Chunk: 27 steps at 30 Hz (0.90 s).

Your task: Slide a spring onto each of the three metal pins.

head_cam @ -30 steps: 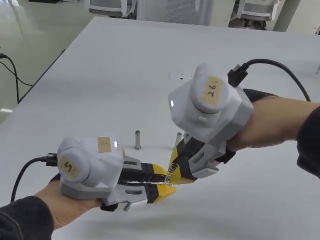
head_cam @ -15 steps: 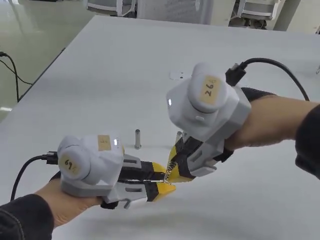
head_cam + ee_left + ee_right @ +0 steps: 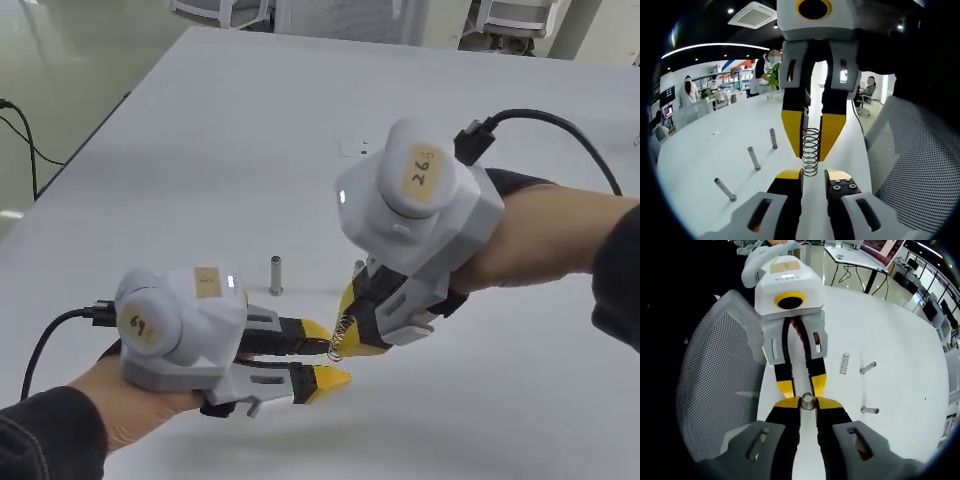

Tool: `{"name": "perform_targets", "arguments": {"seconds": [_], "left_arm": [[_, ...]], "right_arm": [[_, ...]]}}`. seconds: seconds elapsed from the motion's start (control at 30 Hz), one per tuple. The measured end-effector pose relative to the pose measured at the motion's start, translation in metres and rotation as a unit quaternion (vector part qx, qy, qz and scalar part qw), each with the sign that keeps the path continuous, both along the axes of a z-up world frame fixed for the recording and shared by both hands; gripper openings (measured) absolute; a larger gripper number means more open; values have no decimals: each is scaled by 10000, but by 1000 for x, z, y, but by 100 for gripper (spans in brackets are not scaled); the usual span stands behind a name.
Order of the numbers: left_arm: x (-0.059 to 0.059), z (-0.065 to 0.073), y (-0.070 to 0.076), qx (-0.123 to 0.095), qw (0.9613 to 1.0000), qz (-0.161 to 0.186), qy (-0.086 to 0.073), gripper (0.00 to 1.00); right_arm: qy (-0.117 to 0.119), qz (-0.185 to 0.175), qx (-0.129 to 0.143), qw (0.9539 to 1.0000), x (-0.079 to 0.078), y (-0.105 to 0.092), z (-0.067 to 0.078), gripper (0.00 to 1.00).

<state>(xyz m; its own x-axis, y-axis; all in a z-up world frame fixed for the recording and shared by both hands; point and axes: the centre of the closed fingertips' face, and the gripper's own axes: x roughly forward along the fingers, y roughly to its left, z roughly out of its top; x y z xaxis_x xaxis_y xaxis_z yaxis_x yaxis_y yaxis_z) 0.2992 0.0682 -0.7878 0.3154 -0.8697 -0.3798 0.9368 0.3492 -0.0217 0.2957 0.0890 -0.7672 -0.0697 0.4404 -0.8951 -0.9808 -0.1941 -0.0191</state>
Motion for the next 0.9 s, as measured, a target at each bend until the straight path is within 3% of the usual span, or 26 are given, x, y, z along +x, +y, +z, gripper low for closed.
{"name": "perform_targets", "arguments": {"seconds": [0.9], "left_arm": [[12,1,21,-165,9983,549,118,38]], "right_arm": [[-186,-399,-85,9990,28,-22,6,13]]}}
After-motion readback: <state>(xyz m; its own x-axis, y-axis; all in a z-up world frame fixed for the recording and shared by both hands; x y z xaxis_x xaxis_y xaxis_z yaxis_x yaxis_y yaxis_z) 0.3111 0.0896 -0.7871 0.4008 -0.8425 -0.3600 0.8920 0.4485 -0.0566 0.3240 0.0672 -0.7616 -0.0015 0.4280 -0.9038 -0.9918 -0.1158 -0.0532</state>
